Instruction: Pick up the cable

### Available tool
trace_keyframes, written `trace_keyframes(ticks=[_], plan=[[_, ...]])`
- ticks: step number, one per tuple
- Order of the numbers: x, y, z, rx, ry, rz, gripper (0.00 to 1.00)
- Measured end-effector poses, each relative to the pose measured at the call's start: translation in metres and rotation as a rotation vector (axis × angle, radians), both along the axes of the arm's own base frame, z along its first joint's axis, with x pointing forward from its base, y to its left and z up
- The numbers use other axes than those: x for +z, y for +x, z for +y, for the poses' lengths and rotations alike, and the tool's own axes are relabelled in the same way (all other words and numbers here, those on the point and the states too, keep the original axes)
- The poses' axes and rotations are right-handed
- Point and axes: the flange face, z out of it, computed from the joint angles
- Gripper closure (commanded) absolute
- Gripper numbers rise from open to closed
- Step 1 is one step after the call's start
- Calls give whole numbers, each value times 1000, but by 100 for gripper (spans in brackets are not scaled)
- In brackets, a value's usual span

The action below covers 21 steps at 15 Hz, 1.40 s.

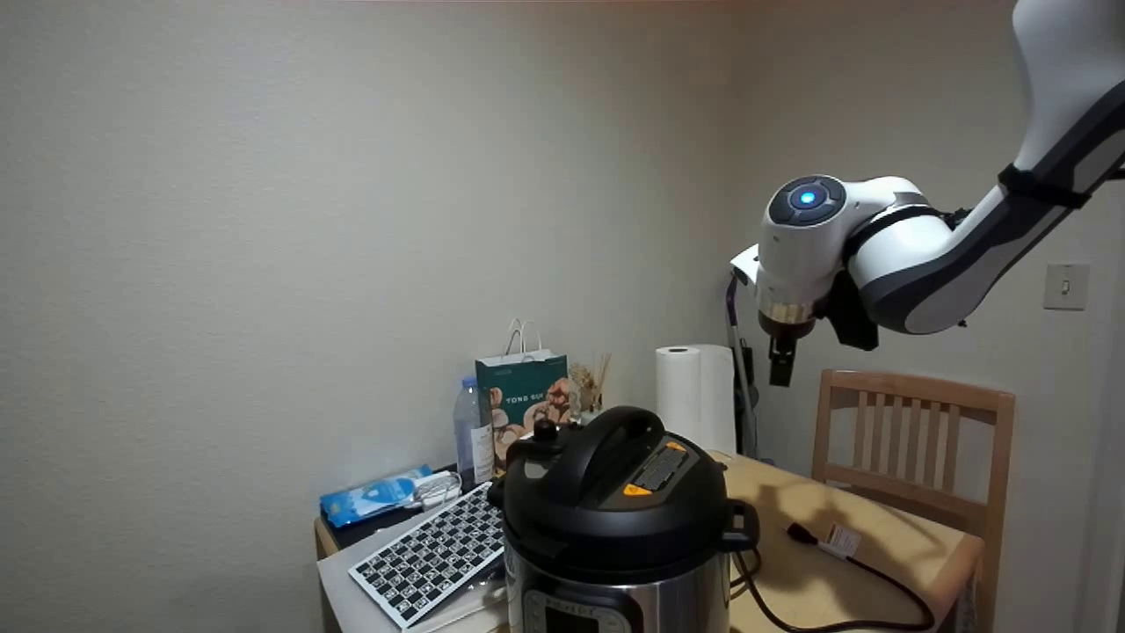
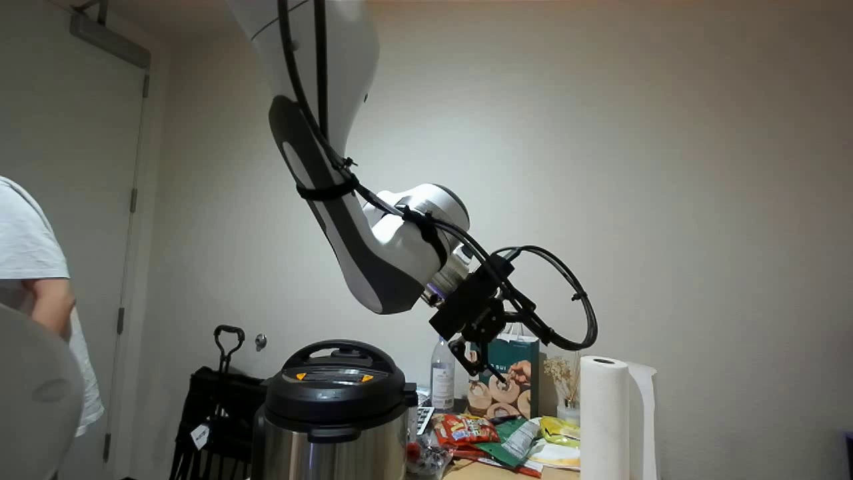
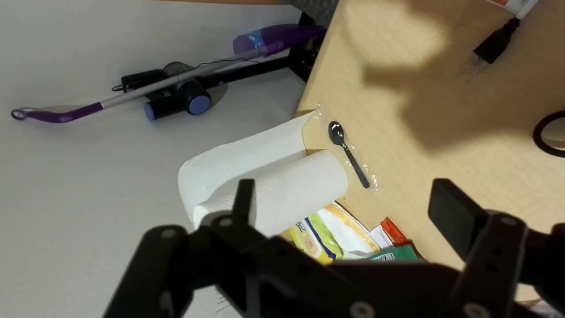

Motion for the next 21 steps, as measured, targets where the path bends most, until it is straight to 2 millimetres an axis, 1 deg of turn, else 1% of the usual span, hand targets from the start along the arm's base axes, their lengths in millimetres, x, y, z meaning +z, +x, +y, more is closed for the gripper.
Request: trace_keyframes(ticks=[3,5,7,11,12,16,21], plan=[[0,0,1,0,-2,0,0],[-4,-6,-3,-39,13,-16,0],[-9,-19,-9,-127,40,-54,0],[-12,-63,-20,-345,64,-147,0],[-11,-70,-20,-357,66,-153,0],[-11,-66,-18,-348,61,-152,0],[-13,-66,-18,-362,66,-150,0]])
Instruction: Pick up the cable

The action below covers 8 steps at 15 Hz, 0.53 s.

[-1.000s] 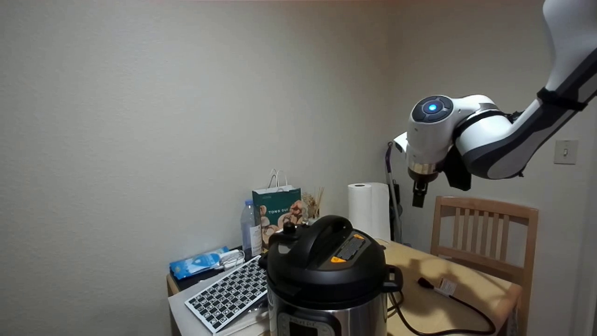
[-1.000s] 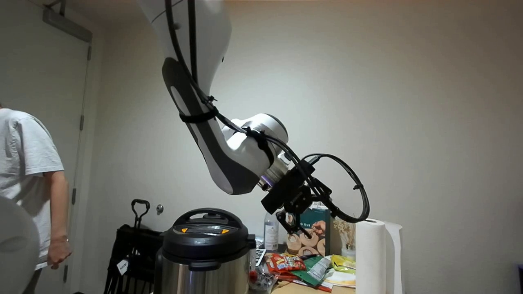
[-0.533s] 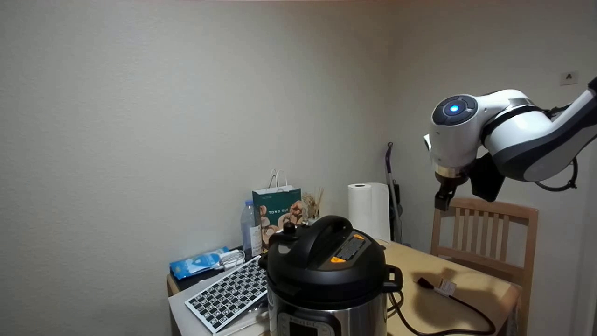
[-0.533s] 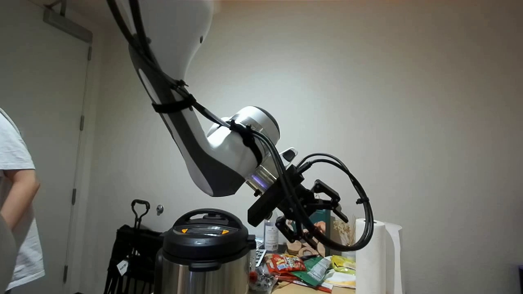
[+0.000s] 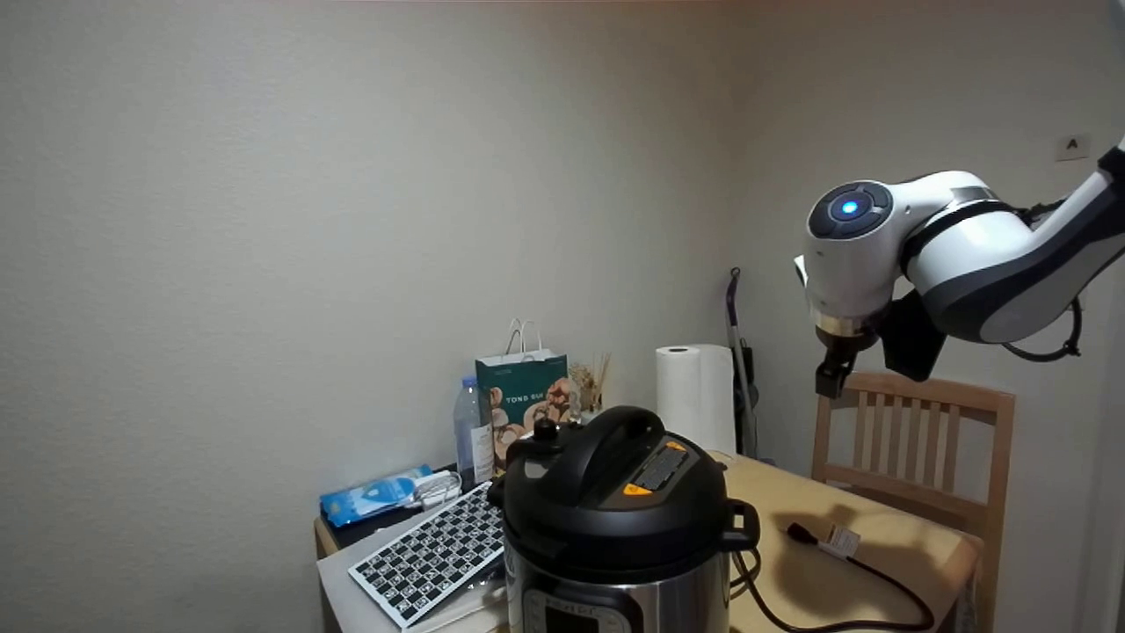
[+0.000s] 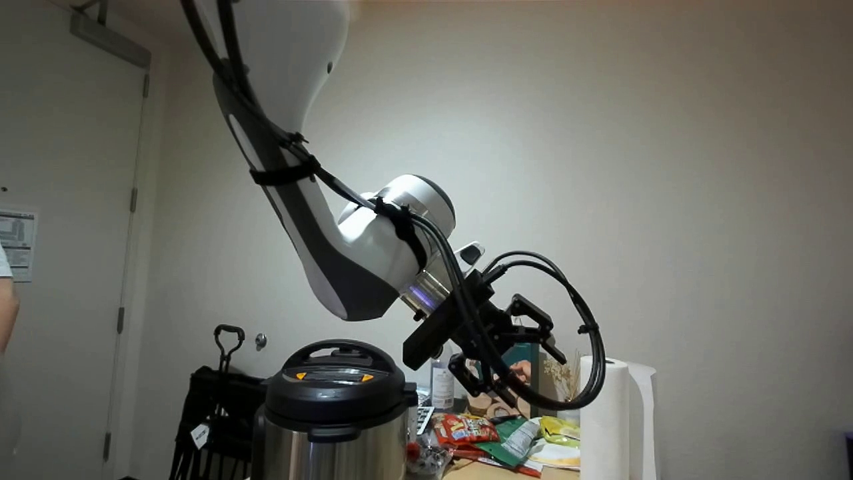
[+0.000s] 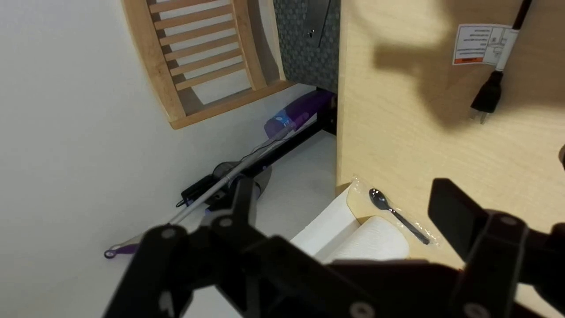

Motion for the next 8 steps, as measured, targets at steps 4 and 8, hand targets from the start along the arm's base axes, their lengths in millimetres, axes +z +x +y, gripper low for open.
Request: trace_keyframes(ticks=[4,8], plan=[[-26,-34,-22,-172,58,8,0],[-56,-62,-48,-286,93,37,0]])
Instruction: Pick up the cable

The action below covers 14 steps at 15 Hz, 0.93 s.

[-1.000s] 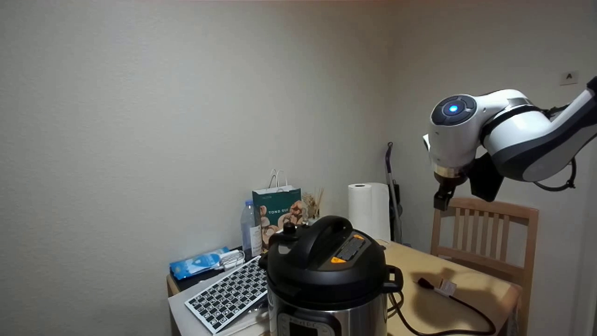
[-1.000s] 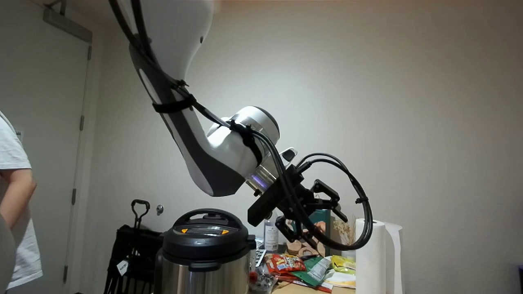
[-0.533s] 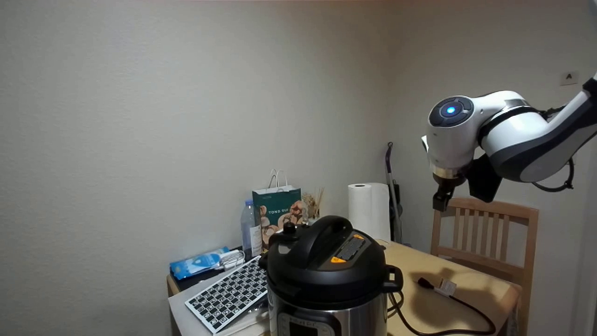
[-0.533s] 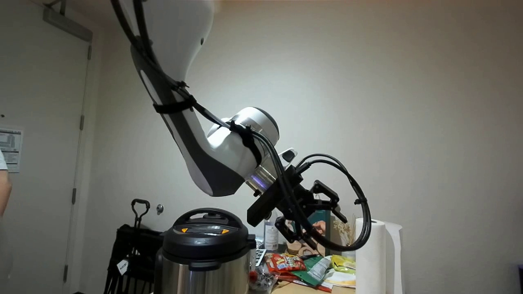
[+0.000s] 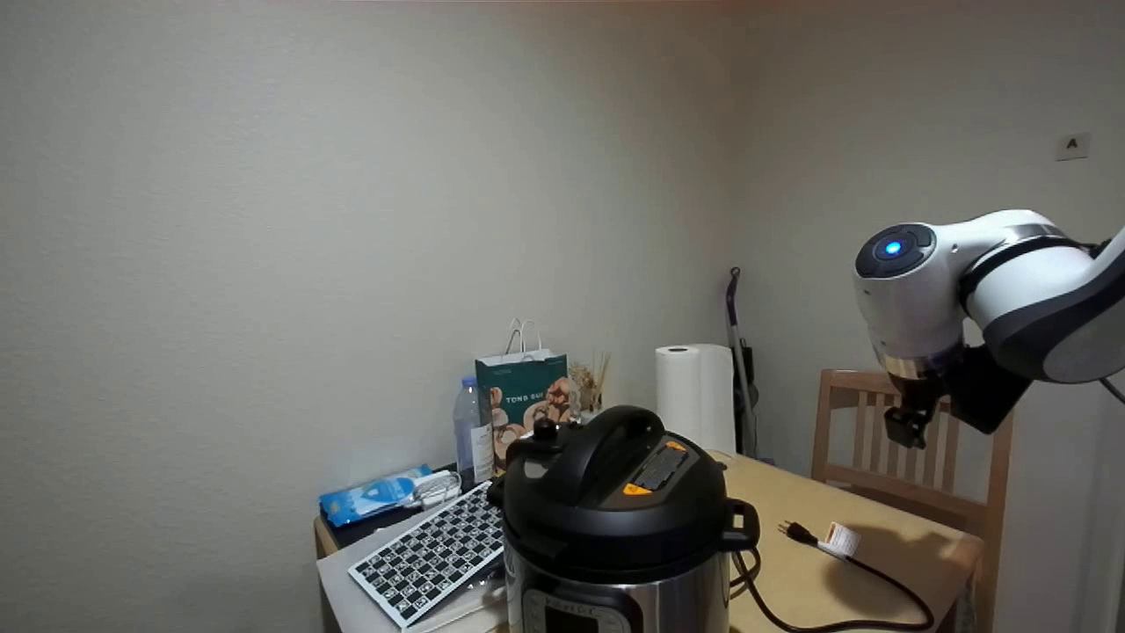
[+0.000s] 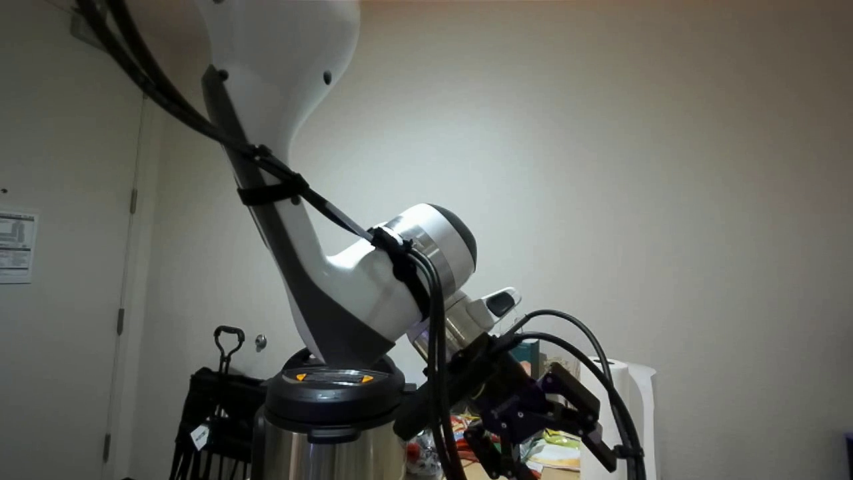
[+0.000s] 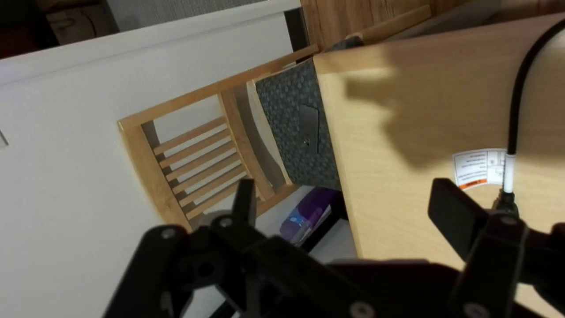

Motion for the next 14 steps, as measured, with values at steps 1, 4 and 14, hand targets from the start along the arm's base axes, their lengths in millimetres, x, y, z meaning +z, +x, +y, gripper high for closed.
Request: trace_keyframes(ticks=[1,4,14], plan=[[-4,-1,-3,-11,2,7,0],[-8,0,-4,-16,3,13,0],[-38,51,-23,33,-29,62,0]])
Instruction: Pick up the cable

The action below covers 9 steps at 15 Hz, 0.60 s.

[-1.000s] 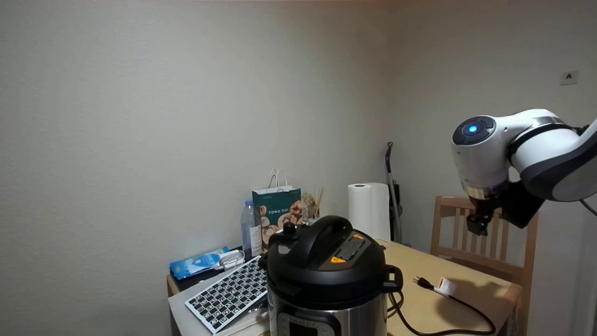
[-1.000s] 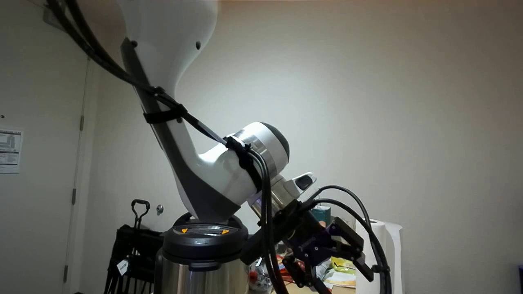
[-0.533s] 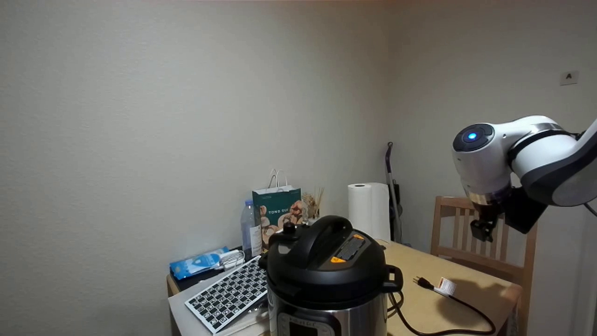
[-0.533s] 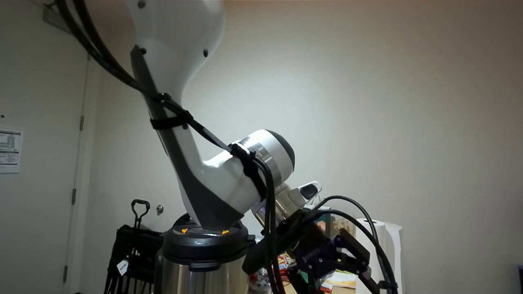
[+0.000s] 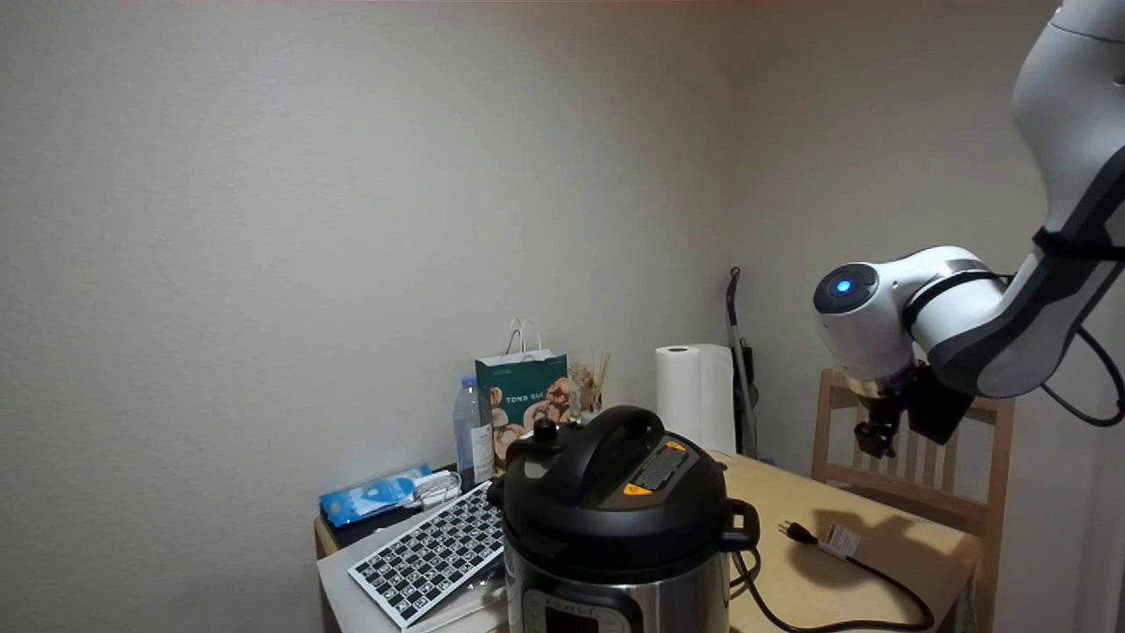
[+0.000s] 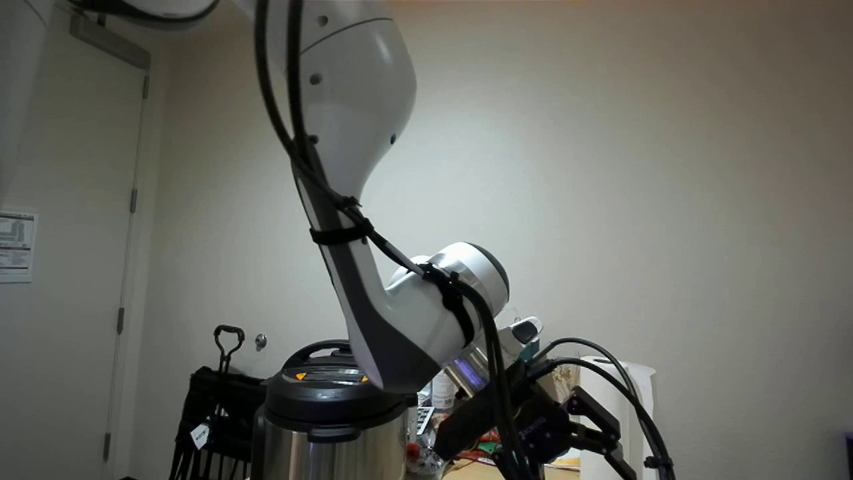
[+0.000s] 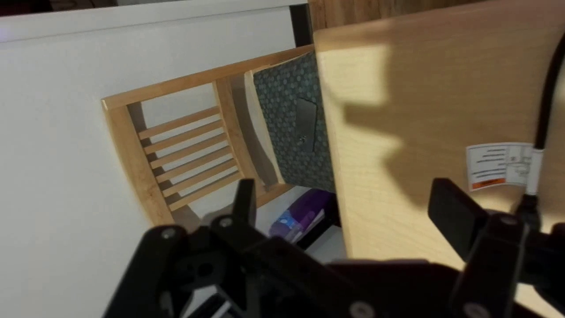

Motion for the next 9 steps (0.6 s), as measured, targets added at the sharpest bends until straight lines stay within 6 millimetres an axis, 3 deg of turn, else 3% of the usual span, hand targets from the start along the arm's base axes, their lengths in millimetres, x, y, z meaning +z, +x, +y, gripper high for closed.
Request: trace_keyframes(ticks=[6,9], plan=[[-1,11,-4,-40,-35,-38,0],[-26,14,1,-59,17,1,0]])
